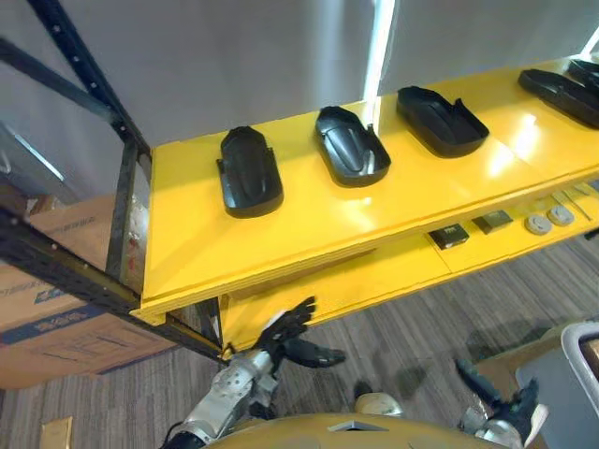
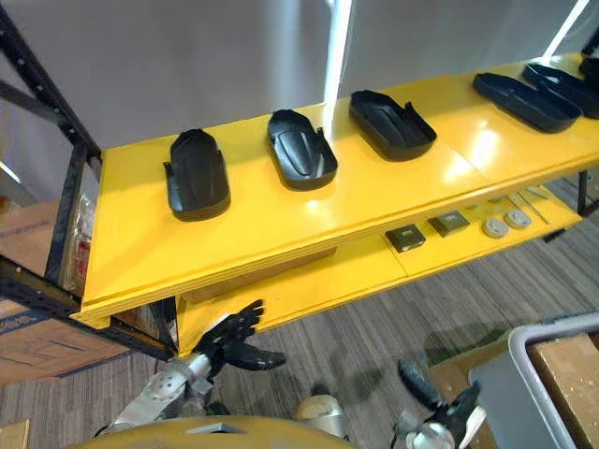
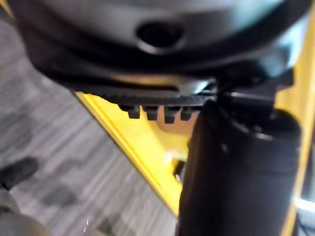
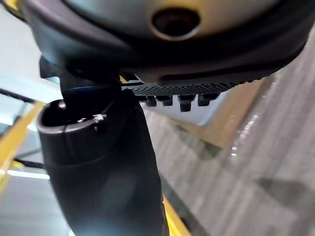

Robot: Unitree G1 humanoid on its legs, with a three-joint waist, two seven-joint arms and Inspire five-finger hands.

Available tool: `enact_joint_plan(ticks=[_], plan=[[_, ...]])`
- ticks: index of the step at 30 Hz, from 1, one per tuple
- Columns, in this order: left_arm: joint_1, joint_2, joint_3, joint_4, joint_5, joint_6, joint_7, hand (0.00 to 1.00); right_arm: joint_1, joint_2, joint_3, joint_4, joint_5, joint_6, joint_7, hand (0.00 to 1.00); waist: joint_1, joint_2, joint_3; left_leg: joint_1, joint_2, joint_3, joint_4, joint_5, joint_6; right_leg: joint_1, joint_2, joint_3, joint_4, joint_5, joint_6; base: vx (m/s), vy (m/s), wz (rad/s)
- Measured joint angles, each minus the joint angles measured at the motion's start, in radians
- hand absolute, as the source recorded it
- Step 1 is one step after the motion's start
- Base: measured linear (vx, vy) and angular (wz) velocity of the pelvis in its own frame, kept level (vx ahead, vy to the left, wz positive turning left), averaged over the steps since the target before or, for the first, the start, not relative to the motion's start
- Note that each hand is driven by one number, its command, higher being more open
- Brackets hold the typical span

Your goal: Walk over and take three plastic housings, then place them on the shelf

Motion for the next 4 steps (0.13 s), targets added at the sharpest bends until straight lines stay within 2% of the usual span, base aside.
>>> enact_joint_plan(ticks=[2,4], plan=[[0.01,-0.019,0.101,0.099,-0.024,-0.015,0.045,1.0,-0.017,0.018,0.0,0.076,-0.004,0.036,0.038,1.0,0.026,-0.015,0.0,0.001,-0.01,-0.026,0.0,-0.003,0.004,0.019,-0.009,-0.029,-0.006,-0.009,0.003,0.02,0.027,0.42],[0.023,-0.035,0.233,0.207,-0.023,-0.061,0.11,1.0,-0.053,0.044,0.001,0.14,-0.001,0.063,0.073,1.0,0.054,-0.029,0.002,0.001,-0.023,-0.055,0.0,-0.004,0.007,0.038,-0.016,-0.059,-0.006,-0.017,0.007,0.04,0.02,0.36]])
